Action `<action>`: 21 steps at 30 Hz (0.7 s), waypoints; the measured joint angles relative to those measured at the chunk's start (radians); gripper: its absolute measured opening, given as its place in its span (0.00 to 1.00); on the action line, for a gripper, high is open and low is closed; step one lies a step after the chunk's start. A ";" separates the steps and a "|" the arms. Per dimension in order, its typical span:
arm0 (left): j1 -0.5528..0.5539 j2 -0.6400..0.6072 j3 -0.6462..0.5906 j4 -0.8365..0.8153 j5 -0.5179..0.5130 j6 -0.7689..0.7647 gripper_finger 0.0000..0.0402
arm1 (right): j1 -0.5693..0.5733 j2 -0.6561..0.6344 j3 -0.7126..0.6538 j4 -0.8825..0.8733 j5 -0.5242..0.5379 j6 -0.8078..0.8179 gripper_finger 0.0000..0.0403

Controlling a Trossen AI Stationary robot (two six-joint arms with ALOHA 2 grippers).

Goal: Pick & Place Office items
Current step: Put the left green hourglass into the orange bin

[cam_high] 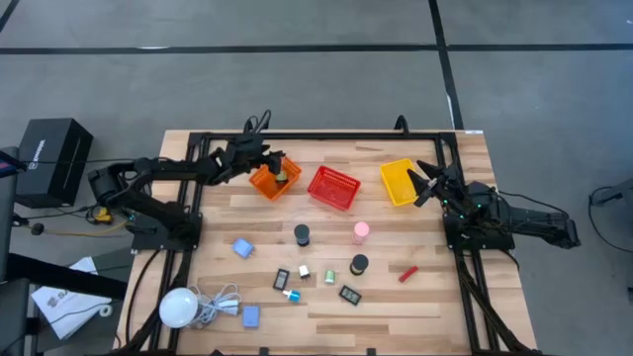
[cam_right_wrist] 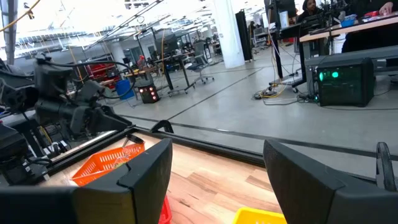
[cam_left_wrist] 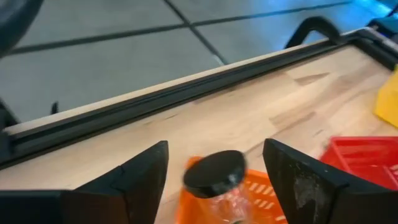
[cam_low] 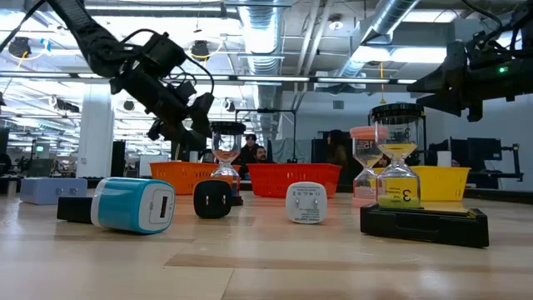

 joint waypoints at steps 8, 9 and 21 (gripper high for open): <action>-0.006 0.005 0.013 -0.028 0.034 -0.120 0.77 | 0.000 0.000 0.000 -0.003 0.000 0.000 0.61; -0.006 0.013 0.013 -0.026 0.033 -0.137 0.78 | 0.000 0.000 0.000 -0.003 0.000 0.000 0.61; -0.007 0.148 0.012 0.014 0.025 -0.176 0.78 | 0.000 0.000 0.000 -0.004 0.000 0.000 0.61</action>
